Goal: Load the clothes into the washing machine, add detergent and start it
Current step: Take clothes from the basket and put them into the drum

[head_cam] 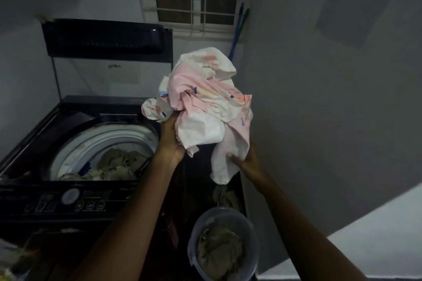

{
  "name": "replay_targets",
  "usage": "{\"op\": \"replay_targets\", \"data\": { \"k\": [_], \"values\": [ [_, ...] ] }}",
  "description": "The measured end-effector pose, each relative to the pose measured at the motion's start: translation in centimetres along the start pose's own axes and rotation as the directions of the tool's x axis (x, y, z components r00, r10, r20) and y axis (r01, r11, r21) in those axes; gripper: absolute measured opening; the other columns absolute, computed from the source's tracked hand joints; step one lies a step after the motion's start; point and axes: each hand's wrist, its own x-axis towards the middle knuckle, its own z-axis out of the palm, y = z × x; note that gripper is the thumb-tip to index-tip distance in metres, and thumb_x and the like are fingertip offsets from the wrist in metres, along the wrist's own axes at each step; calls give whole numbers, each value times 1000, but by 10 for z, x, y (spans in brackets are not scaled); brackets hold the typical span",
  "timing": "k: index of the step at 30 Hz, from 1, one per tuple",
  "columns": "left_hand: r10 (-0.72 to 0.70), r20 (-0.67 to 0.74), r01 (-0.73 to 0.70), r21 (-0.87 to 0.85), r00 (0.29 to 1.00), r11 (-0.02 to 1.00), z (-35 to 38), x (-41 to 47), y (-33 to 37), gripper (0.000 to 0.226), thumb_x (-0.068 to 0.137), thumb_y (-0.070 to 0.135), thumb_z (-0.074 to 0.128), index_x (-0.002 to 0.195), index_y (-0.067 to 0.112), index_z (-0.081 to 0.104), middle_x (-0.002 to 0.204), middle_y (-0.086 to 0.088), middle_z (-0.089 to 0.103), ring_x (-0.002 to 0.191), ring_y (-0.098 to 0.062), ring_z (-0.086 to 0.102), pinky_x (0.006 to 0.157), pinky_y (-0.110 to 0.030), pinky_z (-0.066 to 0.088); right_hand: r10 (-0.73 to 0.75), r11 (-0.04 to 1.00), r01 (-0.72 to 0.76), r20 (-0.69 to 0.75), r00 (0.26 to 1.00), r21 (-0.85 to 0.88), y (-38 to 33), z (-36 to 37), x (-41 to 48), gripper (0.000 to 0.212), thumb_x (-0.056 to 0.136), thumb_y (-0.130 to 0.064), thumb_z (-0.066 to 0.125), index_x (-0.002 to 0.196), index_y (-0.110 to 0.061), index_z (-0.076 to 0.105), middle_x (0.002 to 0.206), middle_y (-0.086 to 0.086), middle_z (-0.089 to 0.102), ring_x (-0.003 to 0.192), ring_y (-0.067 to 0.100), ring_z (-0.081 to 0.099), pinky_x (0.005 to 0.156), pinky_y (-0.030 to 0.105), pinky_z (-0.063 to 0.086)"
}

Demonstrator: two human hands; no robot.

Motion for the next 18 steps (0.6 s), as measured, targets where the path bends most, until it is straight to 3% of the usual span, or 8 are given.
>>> {"op": "replay_targets", "data": {
  "k": [2,4,5,7,10,14,16,18],
  "values": [
    [-1,1,1,40,1000,999,-15,-1,7,26,91,37,60,104,15,64,91,-2,75,94,-24,65,81,-37,53,131,984,-108,-159,979,143,1,8,5,19,96,-17,56,114,-20,58,129,15,59,86,6,61,75,25,51],
    [38,35,-40,63,999,997,-34,0,17,66,65,46,85,117,10,66,117,-13,69,109,-33,64,95,-47,51,273,905,-175,-211,939,388,-19,5,14,25,100,-20,47,119,-10,59,128,19,59,81,15,61,69,32,51],
    [68,35,-70,86,997,994,-43,0,22,76,56,46,89,119,9,66,119,-16,67,110,-36,63,97,-52,49,282,858,-162,-183,942,487,-34,4,21,28,101,-24,43,118,-9,59,127,20,58,84,20,62,68,34,52],
    [123,34,-128,186,992,974,-55,1,29,68,58,38,89,117,10,67,117,-18,69,108,-38,65,97,-59,48,215,814,-106,-125,969,571,-66,10,28,32,101,-31,36,108,-9,58,122,23,58,91,27,61,77,39,51],
    [162,78,-177,274,984,945,-66,6,36,63,58,18,83,118,9,66,117,-17,70,108,-37,66,98,-61,47,72,824,-32,-48,996,565,-110,49,25,32,99,-33,39,114,-12,59,99,7,71,93,21,64,84,35,52],
    [160,73,-175,288,984,942,-79,9,52,68,61,12,82,125,5,62,120,-18,68,111,-36,66,99,-60,47,-49,891,16,61,997,455,-133,109,27,57,84,-36,54,135,-12,44,130,20,55,118,36,57,98,53,47],
    [160,59,-170,275,985,946,-88,7,56,64,63,10,81,124,3,62,120,-19,68,111,-37,65,99,-58,48,-43,885,10,60,997,466,-134,121,27,47,80,-34,56,121,-16,45,123,19,55,111,34,60,94,53,50],
    [150,39,-155,284,988,946,-102,5,60,62,66,8,81,124,1,62,120,-19,68,111,-36,65,98,-56,50,-42,913,15,56,998,408,-129,136,30,39,79,-34,55,110,-16,41,107,11,56,95,22,64,78,37,57]
  ]
}}
